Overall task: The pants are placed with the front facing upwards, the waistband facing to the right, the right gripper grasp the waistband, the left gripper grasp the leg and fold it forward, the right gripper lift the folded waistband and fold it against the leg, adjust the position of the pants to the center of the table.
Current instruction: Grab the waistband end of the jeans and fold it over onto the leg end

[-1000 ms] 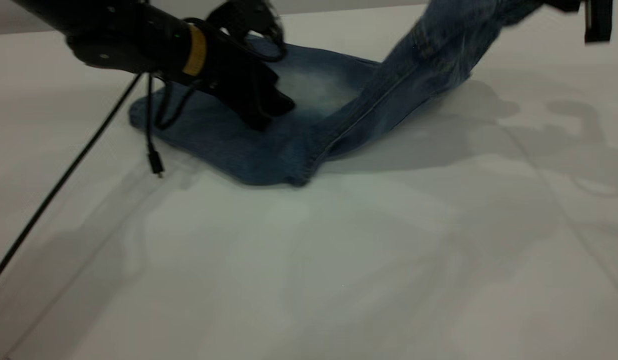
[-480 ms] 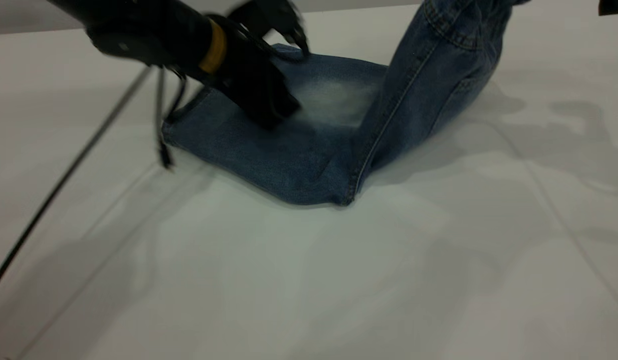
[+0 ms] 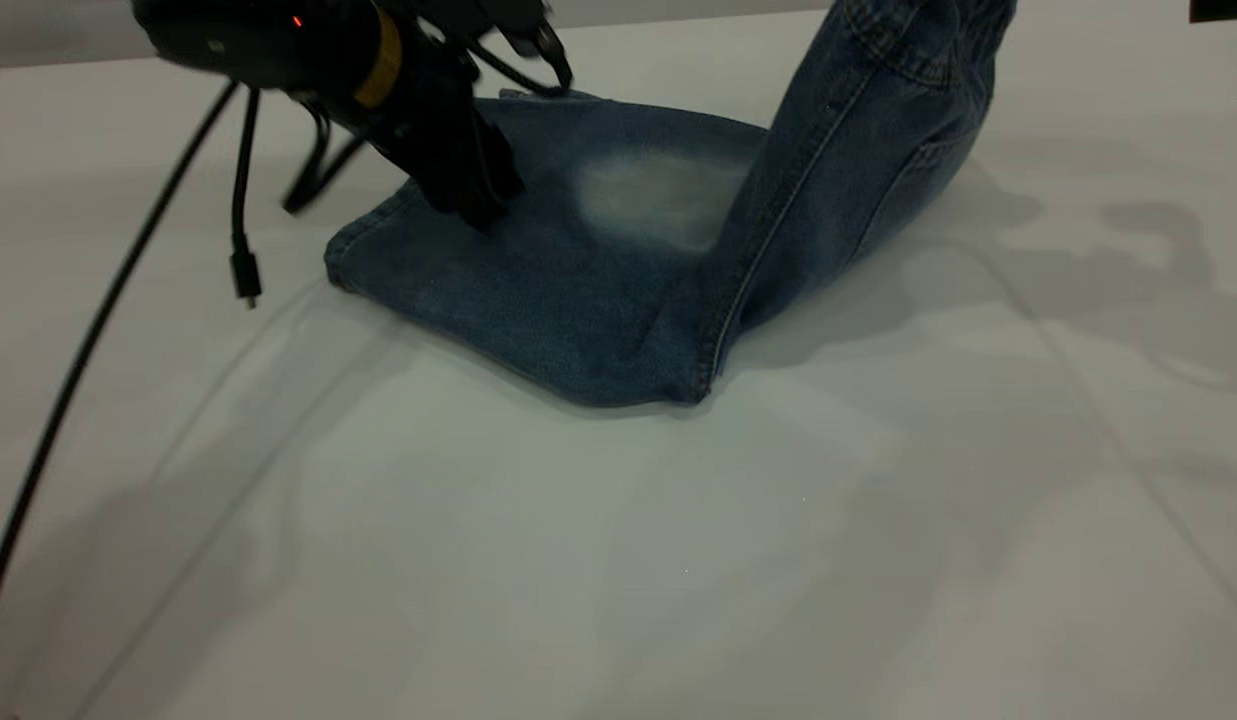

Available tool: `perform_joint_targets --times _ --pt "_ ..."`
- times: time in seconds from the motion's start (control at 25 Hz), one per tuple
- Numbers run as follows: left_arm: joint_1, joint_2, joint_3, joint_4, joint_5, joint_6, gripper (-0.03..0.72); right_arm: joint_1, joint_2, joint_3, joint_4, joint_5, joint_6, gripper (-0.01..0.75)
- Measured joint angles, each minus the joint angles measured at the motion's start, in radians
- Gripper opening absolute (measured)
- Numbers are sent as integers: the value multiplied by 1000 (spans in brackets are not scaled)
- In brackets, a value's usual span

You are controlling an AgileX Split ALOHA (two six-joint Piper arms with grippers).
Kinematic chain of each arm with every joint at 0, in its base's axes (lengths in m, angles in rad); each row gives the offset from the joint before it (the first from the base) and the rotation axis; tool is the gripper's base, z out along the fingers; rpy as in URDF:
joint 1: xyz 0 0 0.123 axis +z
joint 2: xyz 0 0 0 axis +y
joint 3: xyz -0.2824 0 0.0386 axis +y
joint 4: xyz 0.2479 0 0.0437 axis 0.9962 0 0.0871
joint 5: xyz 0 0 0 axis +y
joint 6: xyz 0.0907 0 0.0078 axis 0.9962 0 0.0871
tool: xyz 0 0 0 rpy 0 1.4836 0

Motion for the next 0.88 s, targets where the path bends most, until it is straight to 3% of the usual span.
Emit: perform_joint_targets --times 0.4,0.64,0.88 --pt "-26 23 0 2 -170 -41 419 36 0 -1 -4 41 -13 70" --pt "-22 -7 1 11 -111 -53 419 89 0 -63 -1 65 -12 70" --pt "-20 -107 1 18 -88 -52 419 164 0 -96 3 3 -9 70"
